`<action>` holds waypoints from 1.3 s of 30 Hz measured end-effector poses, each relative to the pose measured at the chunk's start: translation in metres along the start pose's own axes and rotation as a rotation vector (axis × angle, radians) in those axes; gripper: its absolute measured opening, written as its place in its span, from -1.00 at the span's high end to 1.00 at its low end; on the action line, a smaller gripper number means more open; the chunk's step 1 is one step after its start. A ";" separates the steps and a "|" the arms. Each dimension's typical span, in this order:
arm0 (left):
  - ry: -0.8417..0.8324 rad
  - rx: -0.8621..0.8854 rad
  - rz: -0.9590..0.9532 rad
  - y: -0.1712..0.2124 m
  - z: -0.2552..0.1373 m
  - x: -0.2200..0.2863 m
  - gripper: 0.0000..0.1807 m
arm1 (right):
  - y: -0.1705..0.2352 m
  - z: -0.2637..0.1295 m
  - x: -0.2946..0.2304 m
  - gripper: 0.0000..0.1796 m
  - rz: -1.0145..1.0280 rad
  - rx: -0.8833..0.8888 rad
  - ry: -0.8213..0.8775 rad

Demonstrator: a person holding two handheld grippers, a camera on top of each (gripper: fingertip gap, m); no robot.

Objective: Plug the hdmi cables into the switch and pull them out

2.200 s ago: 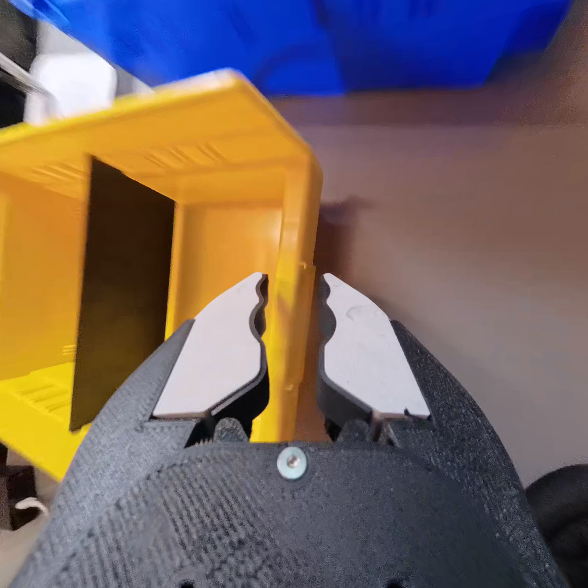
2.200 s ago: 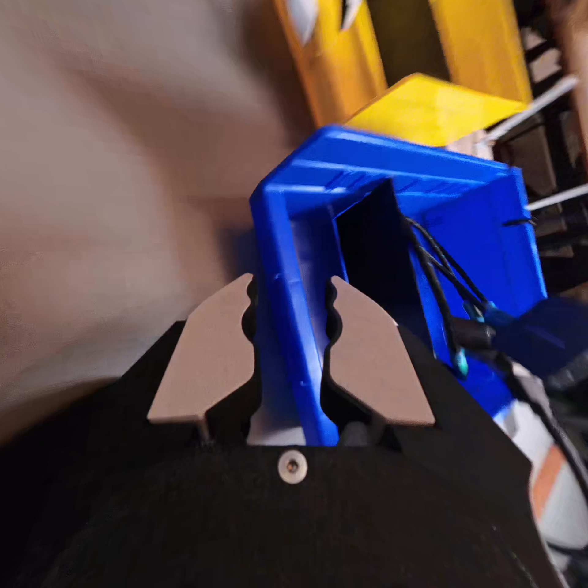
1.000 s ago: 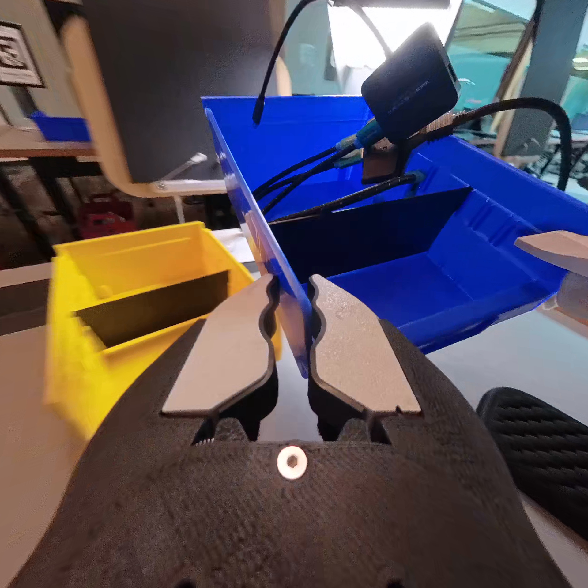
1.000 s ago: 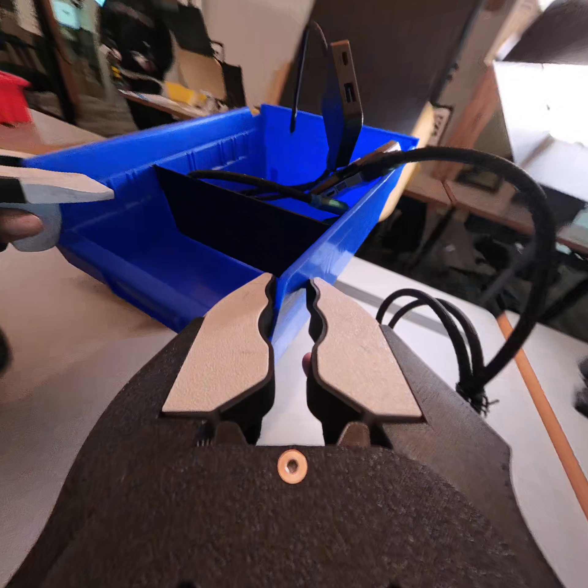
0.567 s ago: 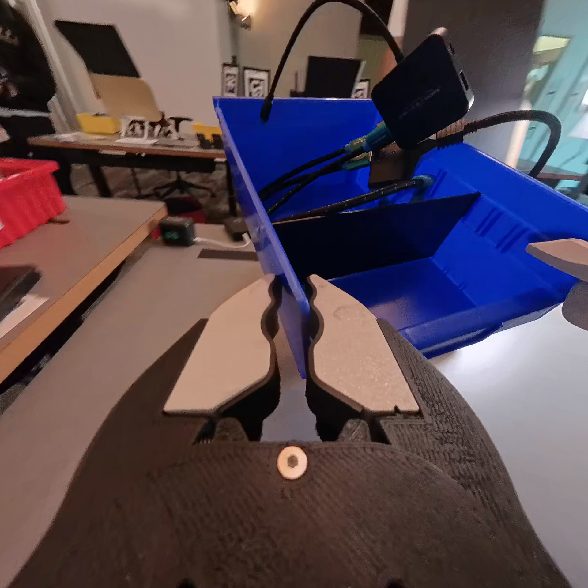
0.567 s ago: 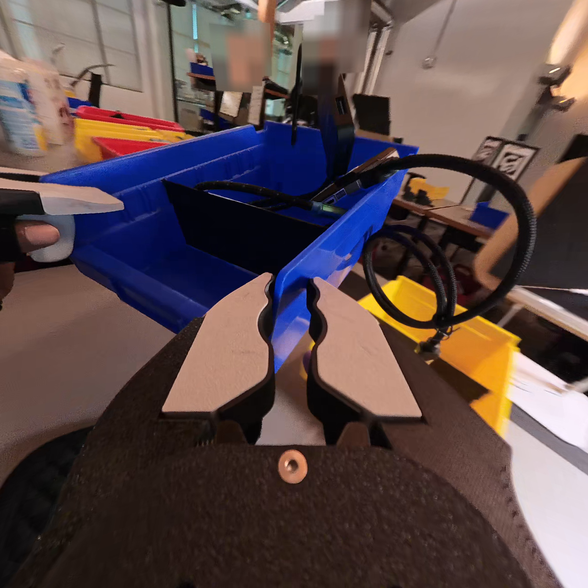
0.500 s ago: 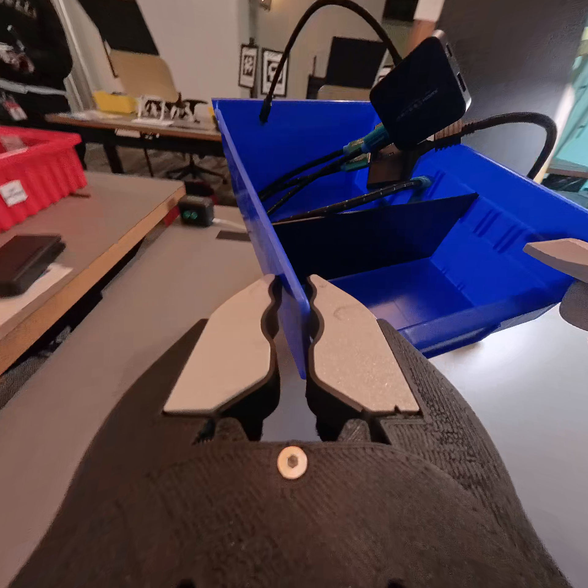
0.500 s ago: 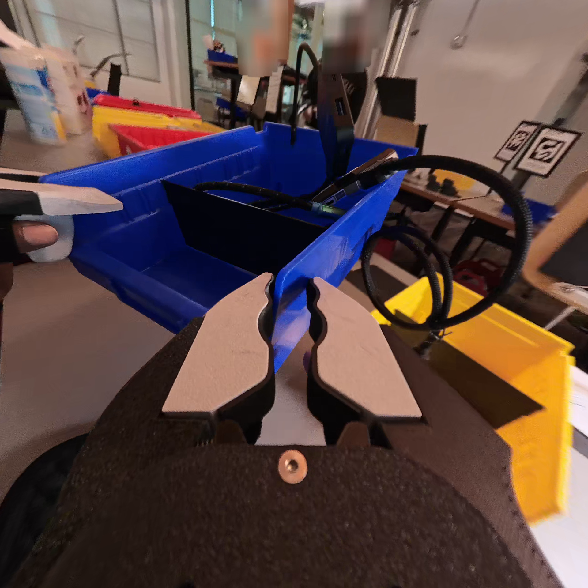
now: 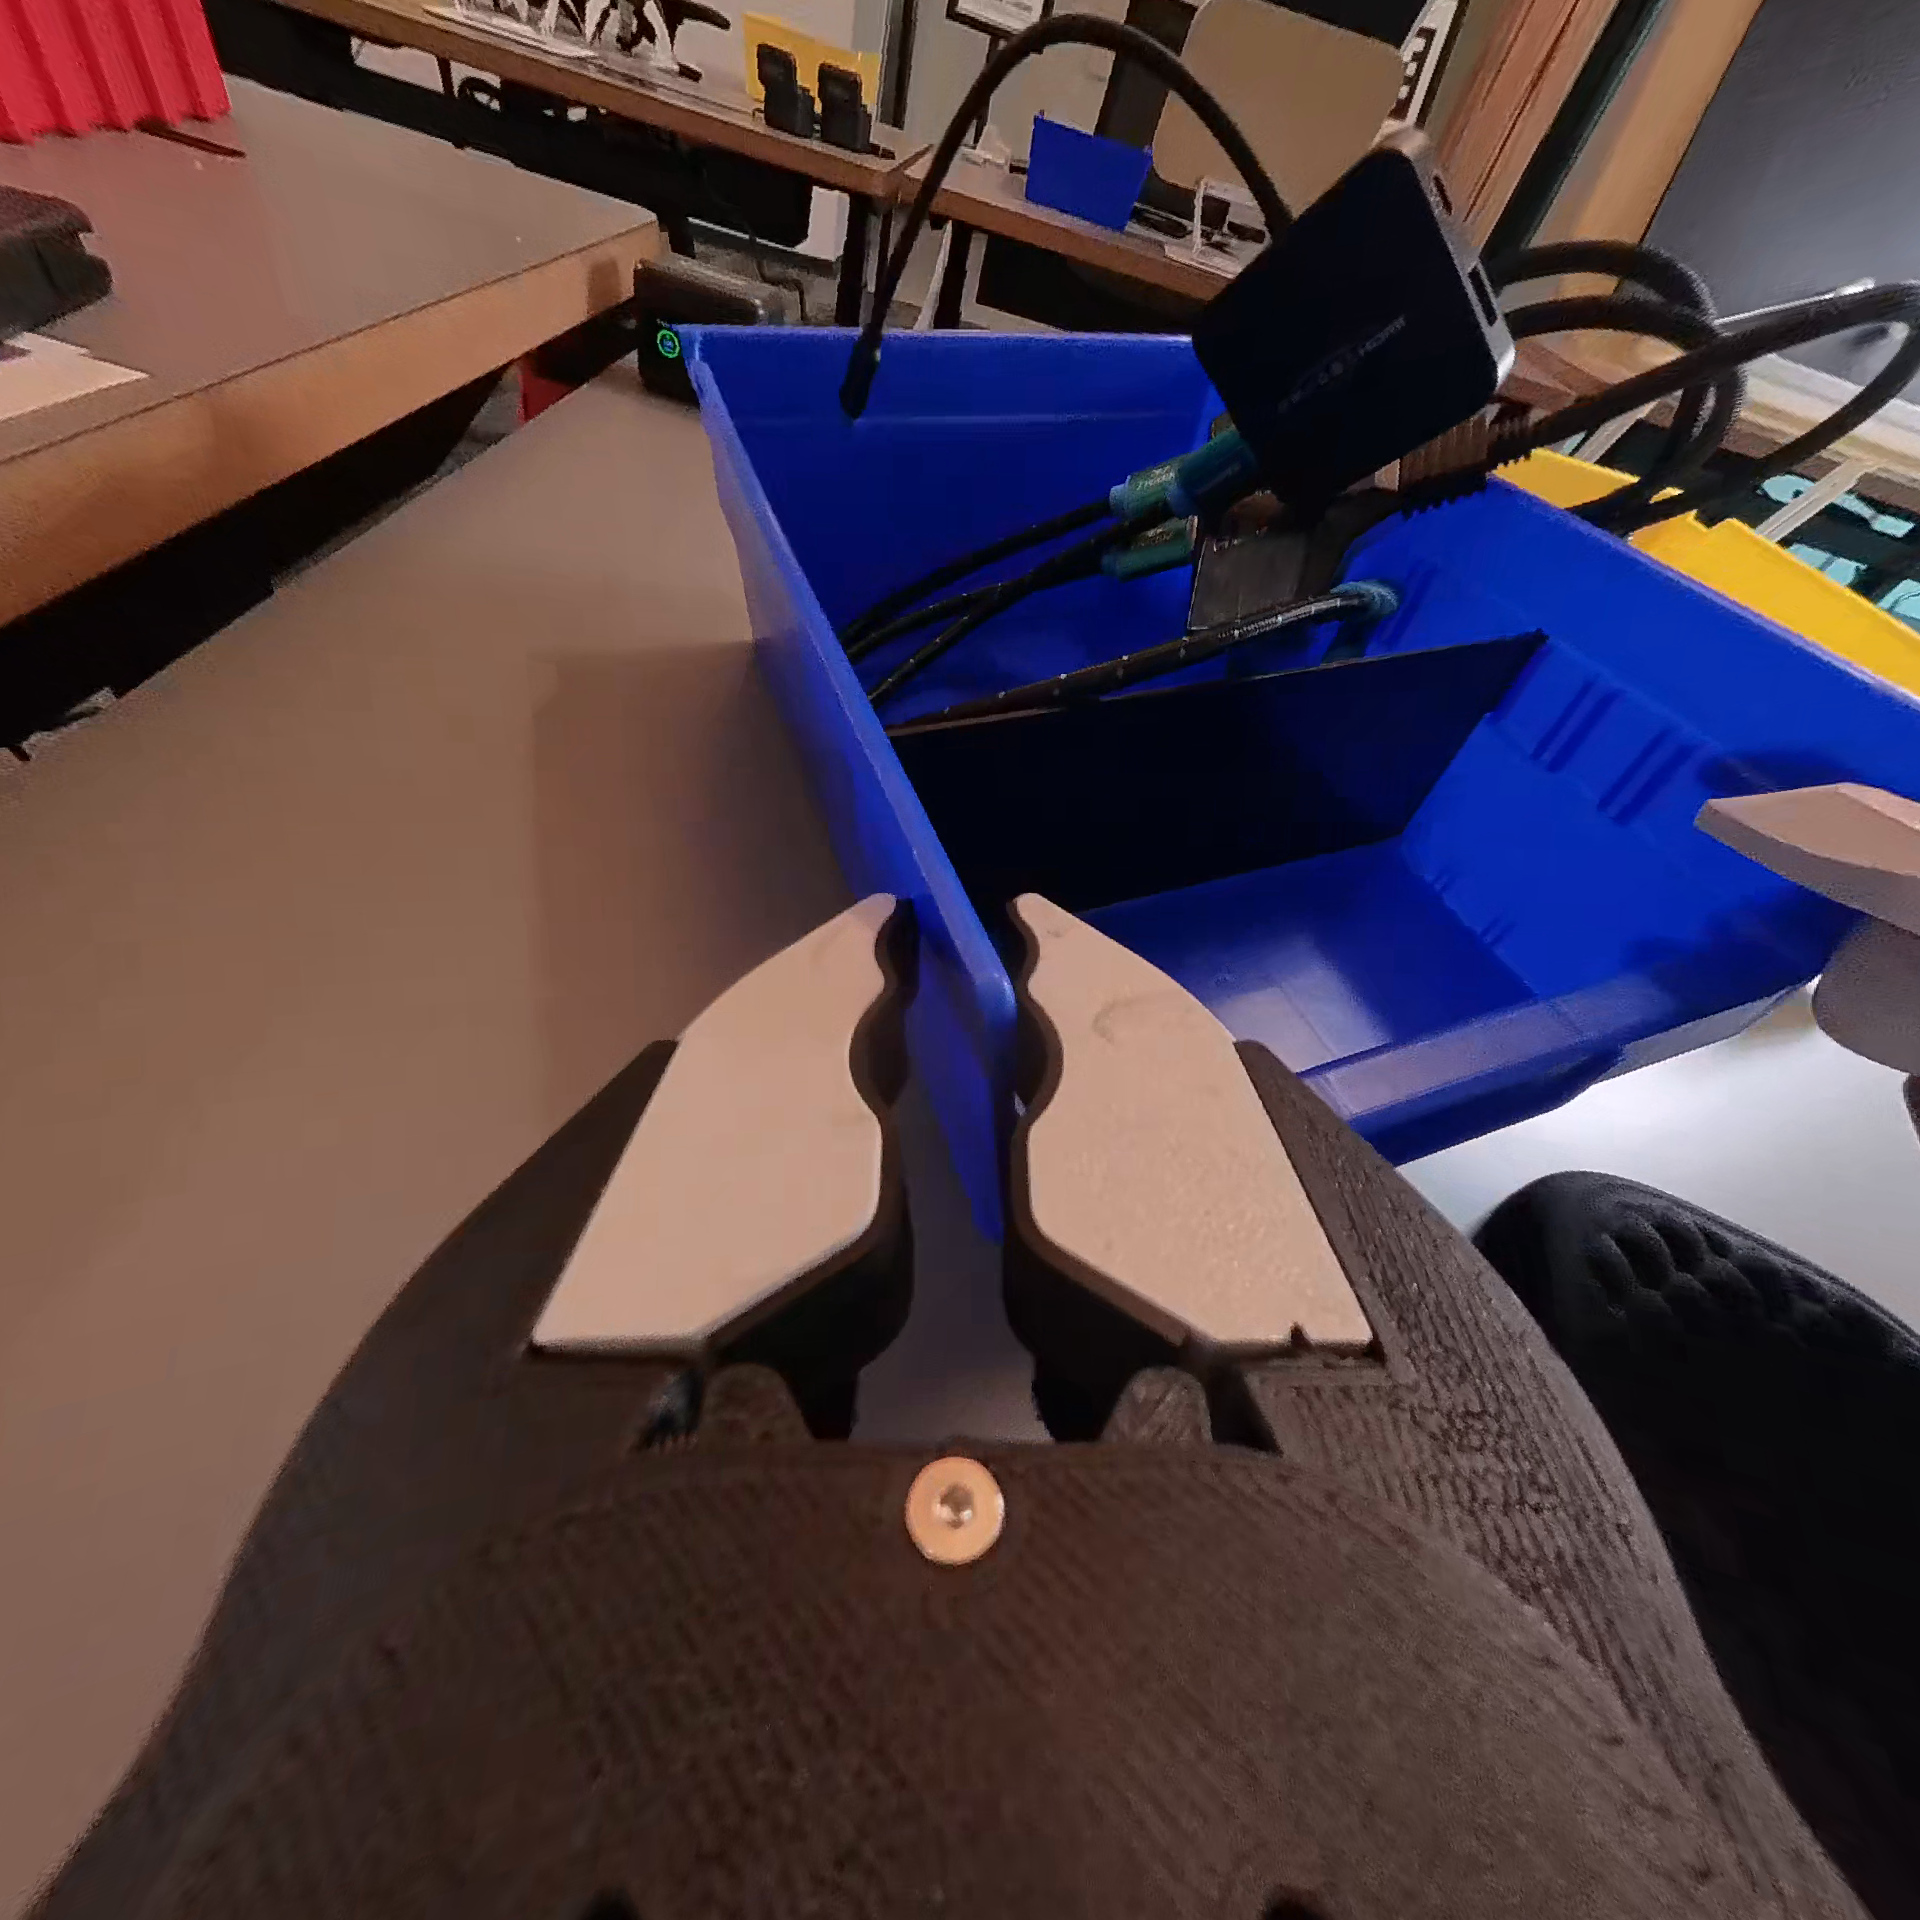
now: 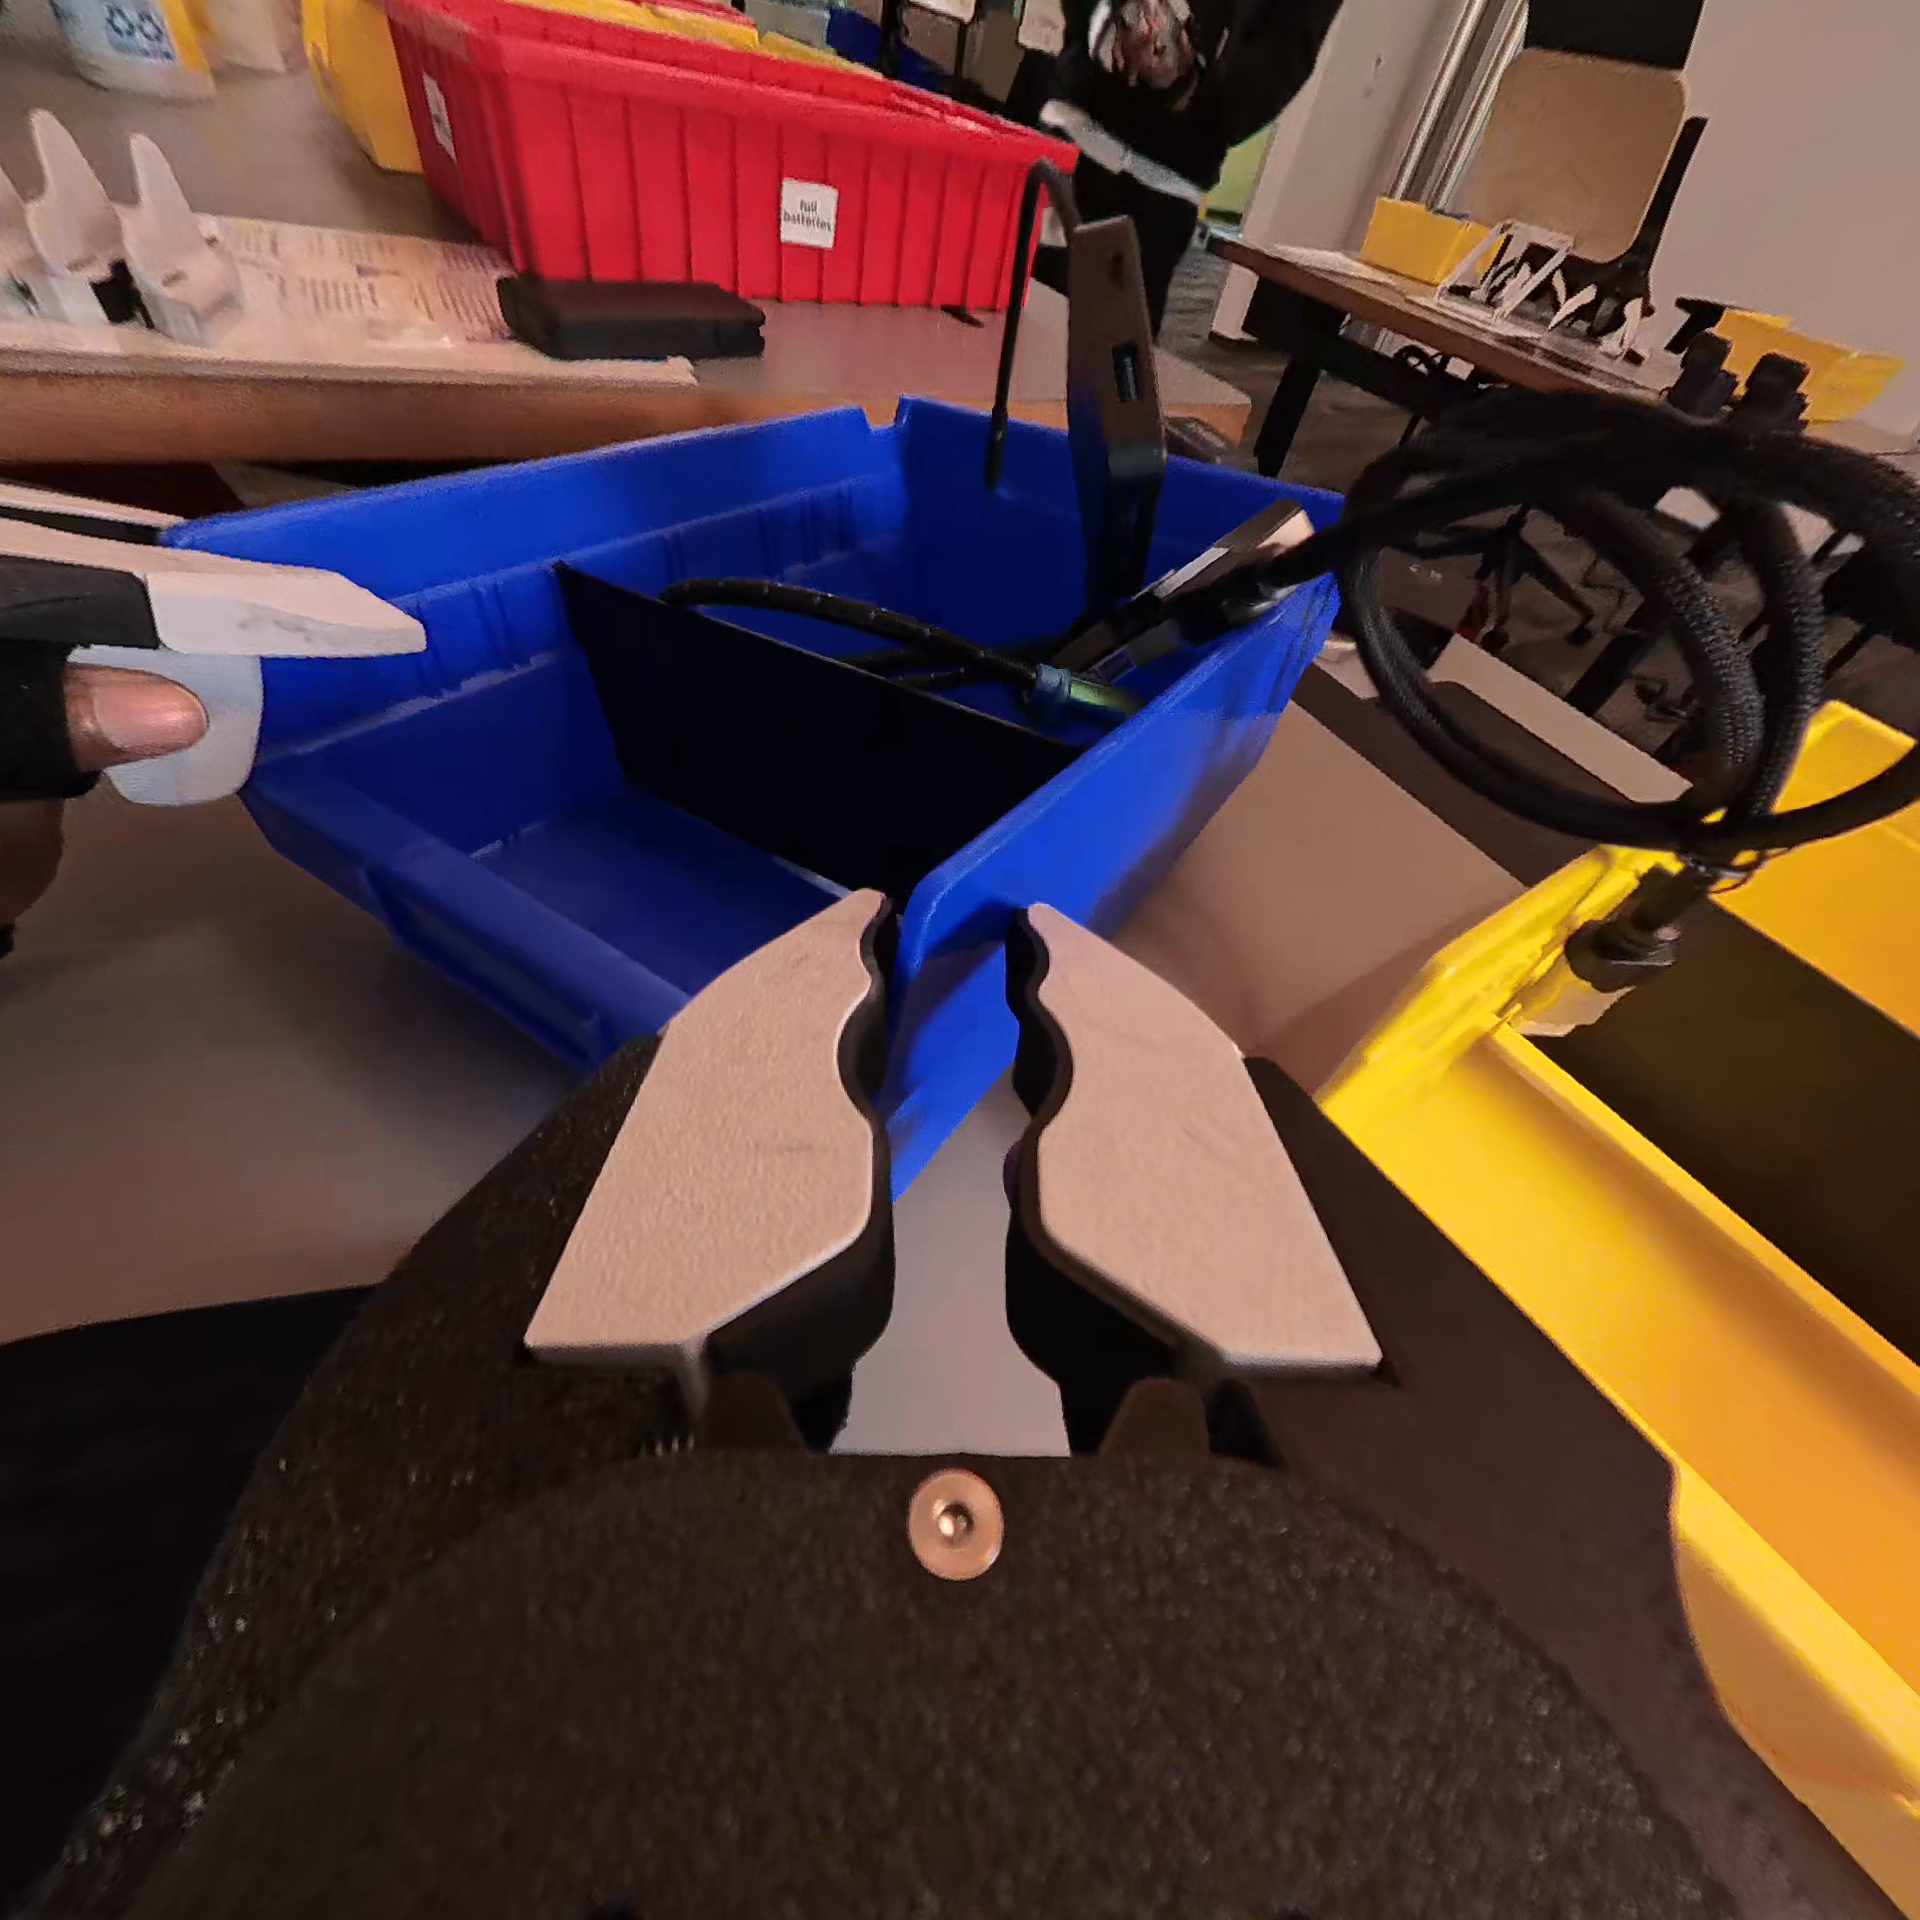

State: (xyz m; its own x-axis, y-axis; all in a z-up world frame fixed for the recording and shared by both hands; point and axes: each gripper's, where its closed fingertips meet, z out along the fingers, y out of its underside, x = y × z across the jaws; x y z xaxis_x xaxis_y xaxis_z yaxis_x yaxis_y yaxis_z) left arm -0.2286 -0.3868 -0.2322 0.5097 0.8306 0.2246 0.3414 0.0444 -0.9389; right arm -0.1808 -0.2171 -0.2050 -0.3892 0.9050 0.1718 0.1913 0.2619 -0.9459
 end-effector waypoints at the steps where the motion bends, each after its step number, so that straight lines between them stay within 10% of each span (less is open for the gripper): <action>1: -0.009 0.001 0.008 0.000 0.002 0.001 0.83 | 0.004 0.001 0.002 0.78 0.001 -0.009 -0.004; 14: -0.026 -0.025 0.346 -0.029 -0.011 0.026 0.49 | 0.028 -0.058 0.035 0.66 -0.022 -0.158 -0.293; 25: 0.389 -0.720 1.101 0.068 0.023 0.115 0.14 | 0.109 -0.044 0.127 0.33 -0.425 -0.664 -0.238; 30: 0.544 -0.835 1.201 0.098 0.046 0.132 0.68 | 0.137 -0.031 0.137 0.65 -0.497 -0.760 -0.213; 39: 0.640 -0.720 1.071 0.085 0.041 0.156 0.70 | 0.176 -0.151 0.168 0.65 -0.416 -0.774 -0.137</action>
State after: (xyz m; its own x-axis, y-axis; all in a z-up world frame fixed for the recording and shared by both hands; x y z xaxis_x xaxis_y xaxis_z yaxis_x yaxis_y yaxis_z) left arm -0.1523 -0.2311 -0.2875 0.9660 -0.1115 -0.2331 -0.2066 -0.8750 -0.4378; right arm -0.0763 0.0315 -0.3011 -0.6576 0.6511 0.3790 0.5465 0.7585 -0.3549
